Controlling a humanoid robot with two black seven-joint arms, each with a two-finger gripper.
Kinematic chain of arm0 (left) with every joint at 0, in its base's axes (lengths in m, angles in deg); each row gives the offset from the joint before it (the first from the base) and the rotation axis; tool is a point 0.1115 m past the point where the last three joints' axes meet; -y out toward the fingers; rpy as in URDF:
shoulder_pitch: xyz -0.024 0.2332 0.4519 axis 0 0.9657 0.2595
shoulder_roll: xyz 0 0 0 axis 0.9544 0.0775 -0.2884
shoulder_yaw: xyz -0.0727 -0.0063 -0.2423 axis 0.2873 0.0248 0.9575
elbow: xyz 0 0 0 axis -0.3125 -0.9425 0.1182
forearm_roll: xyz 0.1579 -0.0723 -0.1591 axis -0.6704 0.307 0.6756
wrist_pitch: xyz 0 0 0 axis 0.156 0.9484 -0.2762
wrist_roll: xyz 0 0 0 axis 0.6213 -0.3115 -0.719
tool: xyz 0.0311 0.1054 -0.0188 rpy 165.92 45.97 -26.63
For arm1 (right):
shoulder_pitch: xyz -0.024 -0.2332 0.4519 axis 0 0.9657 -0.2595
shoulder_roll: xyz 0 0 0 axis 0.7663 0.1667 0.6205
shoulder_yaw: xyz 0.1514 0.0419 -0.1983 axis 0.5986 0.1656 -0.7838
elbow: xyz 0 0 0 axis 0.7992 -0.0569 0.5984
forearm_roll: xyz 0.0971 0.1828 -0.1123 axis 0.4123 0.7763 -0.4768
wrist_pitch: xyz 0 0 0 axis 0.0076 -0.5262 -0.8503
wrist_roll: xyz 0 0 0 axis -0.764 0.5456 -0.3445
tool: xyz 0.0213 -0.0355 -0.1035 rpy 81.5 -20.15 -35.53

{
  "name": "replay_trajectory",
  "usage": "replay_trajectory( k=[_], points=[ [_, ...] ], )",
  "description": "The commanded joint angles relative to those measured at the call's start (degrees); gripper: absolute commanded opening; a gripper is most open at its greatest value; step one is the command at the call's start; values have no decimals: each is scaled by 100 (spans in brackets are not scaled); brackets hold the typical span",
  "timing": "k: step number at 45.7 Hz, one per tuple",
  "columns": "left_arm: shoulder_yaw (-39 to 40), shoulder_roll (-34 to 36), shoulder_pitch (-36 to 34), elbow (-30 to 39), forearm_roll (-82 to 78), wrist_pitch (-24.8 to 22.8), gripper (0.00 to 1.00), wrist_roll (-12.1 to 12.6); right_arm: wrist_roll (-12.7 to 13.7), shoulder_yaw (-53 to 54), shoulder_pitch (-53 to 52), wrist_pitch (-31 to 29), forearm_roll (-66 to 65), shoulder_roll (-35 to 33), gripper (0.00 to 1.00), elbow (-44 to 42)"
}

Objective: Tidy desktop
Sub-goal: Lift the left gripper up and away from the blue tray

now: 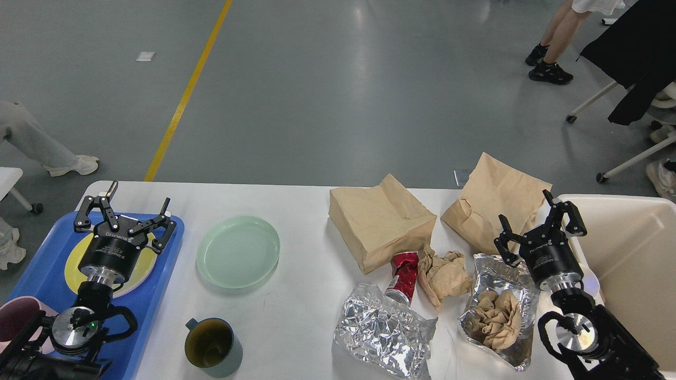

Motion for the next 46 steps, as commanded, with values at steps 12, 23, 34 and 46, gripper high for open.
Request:
replay_trajectory(
  k=[12,23,34,46],
  points=[
    [13,38,32,-21,-1,79,97,-57,0,0,0,4,0,-2,100,-2],
    [-470,512,14,-21,-18,211,97,-65,0,0,0,-5,0,-2,100,-2],
    [-2227,1769,-494,-144,34,246,97,-48,0,0,0,4,0,6,100,-2],
    [-5609,2621,-2199,-768,17,255,97,57,0,0,0,4,0,-2,100,-2]
  ],
)
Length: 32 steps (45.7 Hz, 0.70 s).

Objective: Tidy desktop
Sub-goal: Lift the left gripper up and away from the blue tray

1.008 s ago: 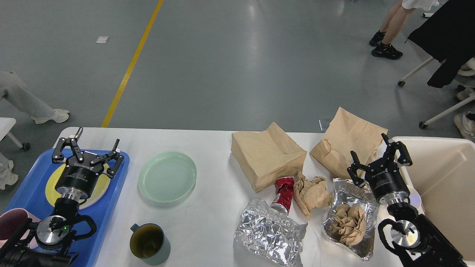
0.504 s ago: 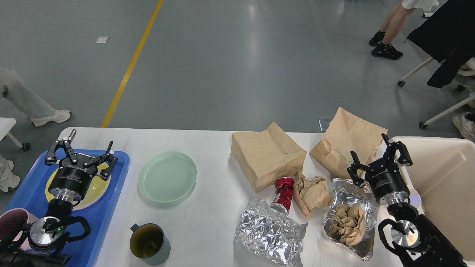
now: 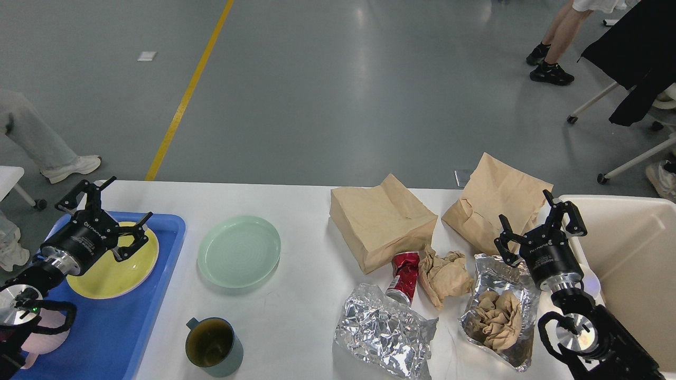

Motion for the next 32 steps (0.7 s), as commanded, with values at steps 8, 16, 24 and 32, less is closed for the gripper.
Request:
replay_trajectory(
  k=[8,16,24,32],
  points=[
    [-4119,697,-2369,-155,-40,-6,97,15,1,0,0,-3,0,-3,100,0],
    [-6817,741,-4047,-93,-58,-102,97,6,1,0,0,-3,0,-3,100,9],
    [-8366,347,-5182,-58,-58,-286,97,6,1,0,0,-3,0,-3,100,9],
    [-9850,-620,-6078,12,-58,-822,97,6,1,0,0,-3,0,-3,100,9]
  ],
)
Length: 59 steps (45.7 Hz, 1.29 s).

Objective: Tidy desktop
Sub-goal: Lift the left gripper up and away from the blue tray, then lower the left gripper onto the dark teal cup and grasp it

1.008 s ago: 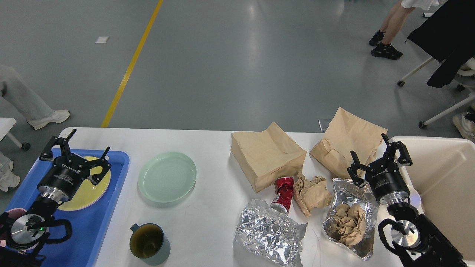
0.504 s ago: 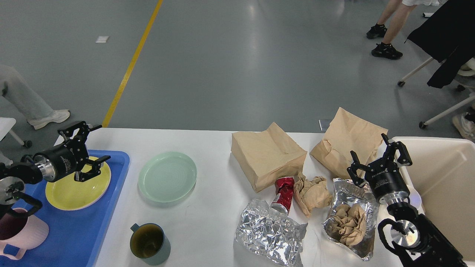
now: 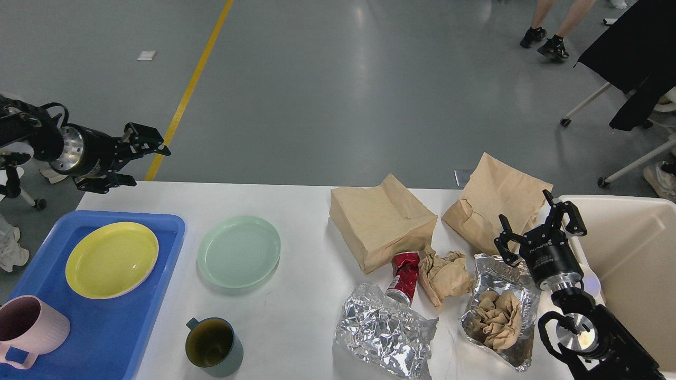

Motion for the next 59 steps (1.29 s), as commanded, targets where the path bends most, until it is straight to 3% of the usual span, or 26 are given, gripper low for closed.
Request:
replay_trajectory(
  k=[1,6,17,23,31,34,42,45,59],
  points=[
    [-1300,-688,-750,86,-2,-503,97,-19,1,0,0,0,0,0,100,0],
    [-2453,-1268,-1866,894,42,-1347,97,-54,1,0,0,0,0,0,100,0],
    [-3078,-1611,-3616,3135,86,-1471,97,-80,1,0,0,0,0,9,100,-9],
    [-3315,-1700,-4714,4382,156,-1164,97,-89,1,0,0,0,0,9,100,-9],
    [-3851,-2200,-5699,5834,464,-39,97,-36,1,0,0,0,0,9,100,-9],
    [-4018,-2271,-5762,5975,613,172,97,-62,1,0,0,0,0,0,100,-9],
    [-4256,-2174,-5718,6081,658,137,97,-344,1,0,0,0,0,0,100,-9],
    [-4256,-2052,-5692,6081,649,164,97,-291,1,0,0,0,0,0,100,-9],
    [-4150,-1937,-4681,6037,675,427,97,-370,1,0,0,0,0,0,100,0]
  ],
)
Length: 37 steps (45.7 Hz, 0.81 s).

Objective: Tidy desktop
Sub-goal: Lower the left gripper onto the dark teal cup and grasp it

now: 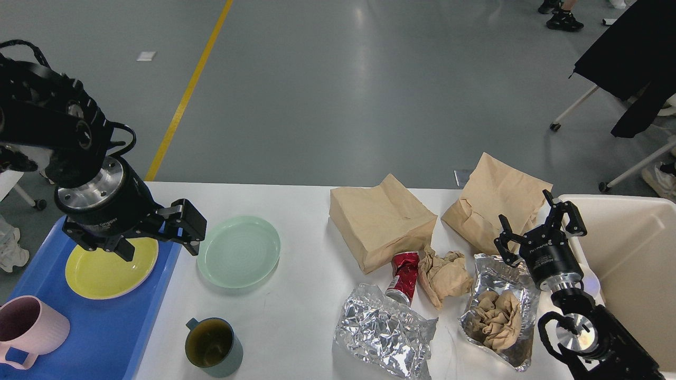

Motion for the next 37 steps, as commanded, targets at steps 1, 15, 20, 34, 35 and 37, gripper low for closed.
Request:
replay_trajectory(
  k=[1,15,20,34,35,37],
  points=[
    [88,70,436,-45,11,170,97,-2,0,0,9,-2,0,1,100,0],
    [290,290,2052,-195,-121,1003,94,42,0,0,9,-2,0,1,100,0],
    [439,290,2660,-230,-121,1627,93,51,0,0,0,-2,0,1,100,0],
    [817,229,3644,-502,-112,2358,92,51,0,0,0,-2,0,9,100,0],
    [861,211,3697,-528,-112,2375,92,51,0,0,0,-2,0,9,100,0],
    [940,202,3785,-572,-121,2393,92,34,0,0,0,-2,0,9,100,0]
  ],
)
